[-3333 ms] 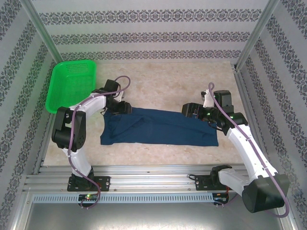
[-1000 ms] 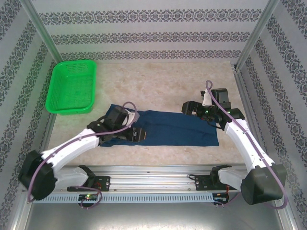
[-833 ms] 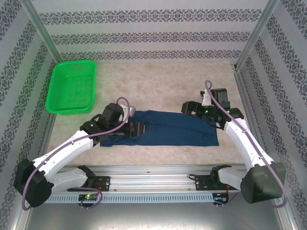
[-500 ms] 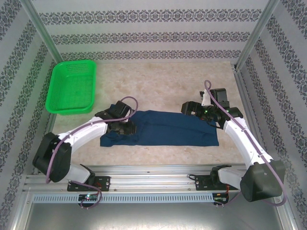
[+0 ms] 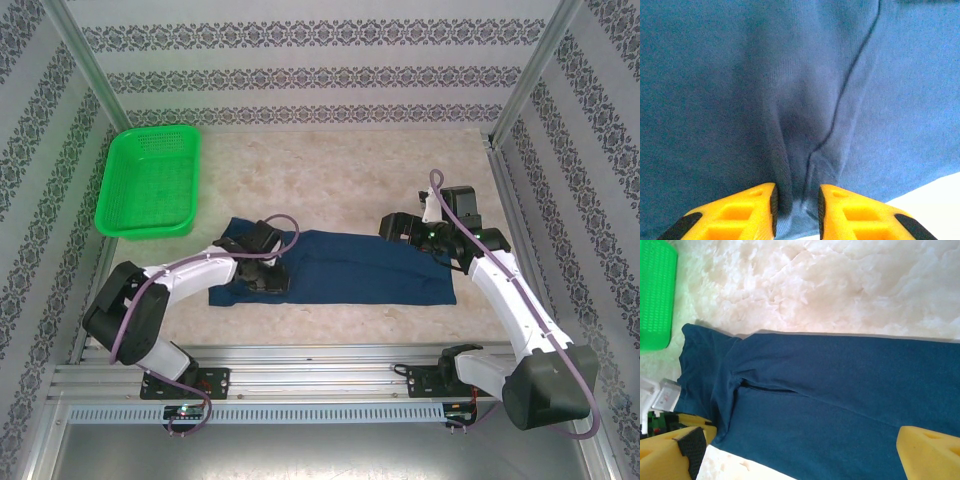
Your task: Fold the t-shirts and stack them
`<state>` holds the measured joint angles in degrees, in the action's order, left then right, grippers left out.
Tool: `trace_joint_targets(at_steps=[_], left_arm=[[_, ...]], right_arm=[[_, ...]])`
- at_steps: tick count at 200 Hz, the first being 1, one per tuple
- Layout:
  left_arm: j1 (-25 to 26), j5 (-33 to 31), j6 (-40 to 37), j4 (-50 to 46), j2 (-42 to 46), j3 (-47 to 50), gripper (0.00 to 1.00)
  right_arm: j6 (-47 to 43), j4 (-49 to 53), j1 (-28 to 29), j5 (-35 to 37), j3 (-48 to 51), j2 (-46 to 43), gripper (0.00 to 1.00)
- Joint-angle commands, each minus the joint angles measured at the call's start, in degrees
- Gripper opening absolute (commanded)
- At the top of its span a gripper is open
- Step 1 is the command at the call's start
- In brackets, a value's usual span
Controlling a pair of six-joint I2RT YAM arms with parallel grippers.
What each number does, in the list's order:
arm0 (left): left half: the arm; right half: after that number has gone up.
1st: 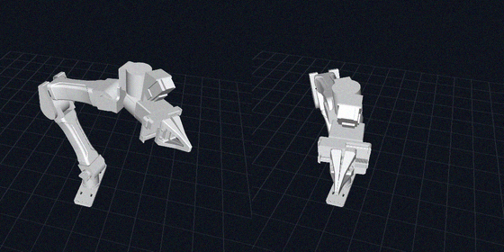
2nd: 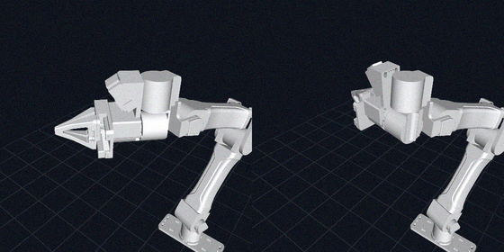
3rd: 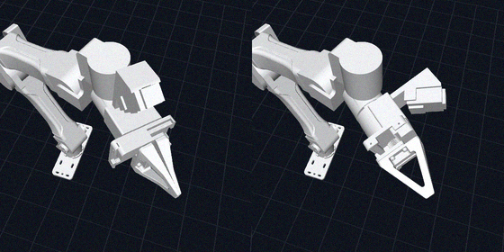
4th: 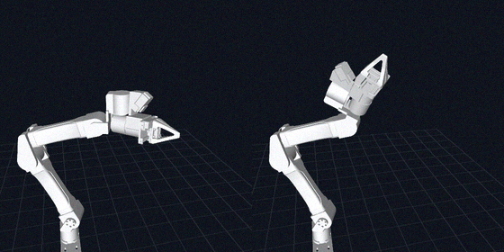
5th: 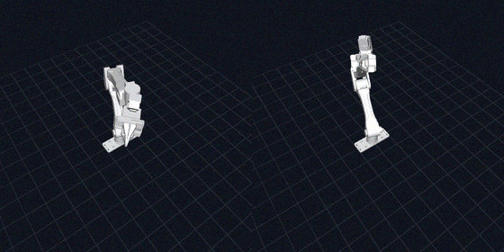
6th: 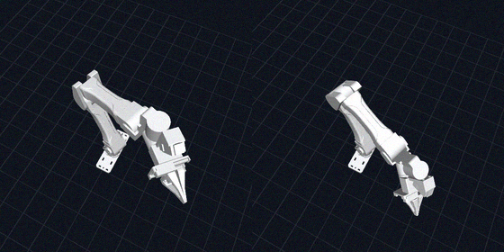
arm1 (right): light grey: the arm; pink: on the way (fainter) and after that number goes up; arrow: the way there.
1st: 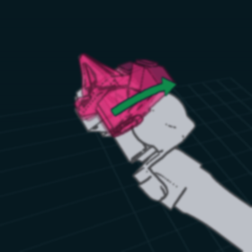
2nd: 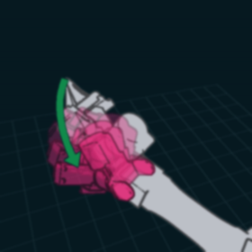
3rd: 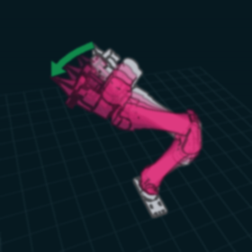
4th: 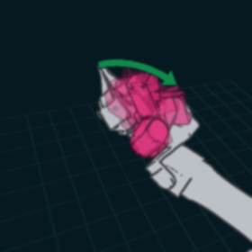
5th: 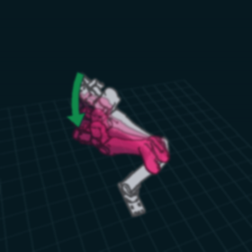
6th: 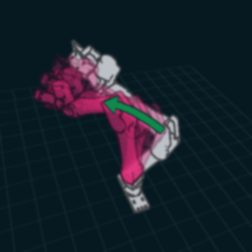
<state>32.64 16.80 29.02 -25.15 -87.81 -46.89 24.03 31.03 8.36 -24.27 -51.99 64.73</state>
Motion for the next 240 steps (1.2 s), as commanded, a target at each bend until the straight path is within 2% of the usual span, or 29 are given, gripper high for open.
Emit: trace_joint_targets(at_steps=[1, 16, 34, 54, 82, 109, 141, 240], left_arm=[[2.27, 7.92, 0.34, 5.78, 1.04, 1.65, 0.32], [3.19, 8.85, 0.22, 5.39, 0.92, 1.29, 0.32], [3.65, 6.82, 0.61, 3.59, 3.45, 0.78, 0.32], [3.66, 5.22, 2.02, 1.72, 8.41, -0.18, 0.43], [3.66, 1.94, 2.71, -4.02, 11.31, -1.68, 0.45], [4.45, 1.04, -0.73, -8.09, 9.24, -3.37, 0.45], [6.71, -3.35, -4.63, -13.04, 6.12, -4.74, 0.43], [9.94, -8.58, -3.02, -13.26, -3.55, -10.68, 0.38]], right_arm=[[0.58, -0.17, -0.6, -0.18, 0.75, -0.66, 0.98], [0.84, -0.26, -0.54, -0.16, 0.86, -0.57, 0.98], [0.93, -0.27, -0.54, -0.34, 0.84, -0.65, 0.98], [0.85, 0.25, -0.58, -0.01, 0.75, -1.05, 0.98], [0.75, 0.26, -0.63, 0.19, 1.17, -1.45, 0.98], [0.65, 0.09, -0.68, -0.08, 1.34, -1.12, 0.98], [0.29, 0.5, -0.71, -0.07, 1.45, -1.52, 0.98], [-0.65, 1.89, -2.09, -1.22, 1.76, -2.49, 0.98]])
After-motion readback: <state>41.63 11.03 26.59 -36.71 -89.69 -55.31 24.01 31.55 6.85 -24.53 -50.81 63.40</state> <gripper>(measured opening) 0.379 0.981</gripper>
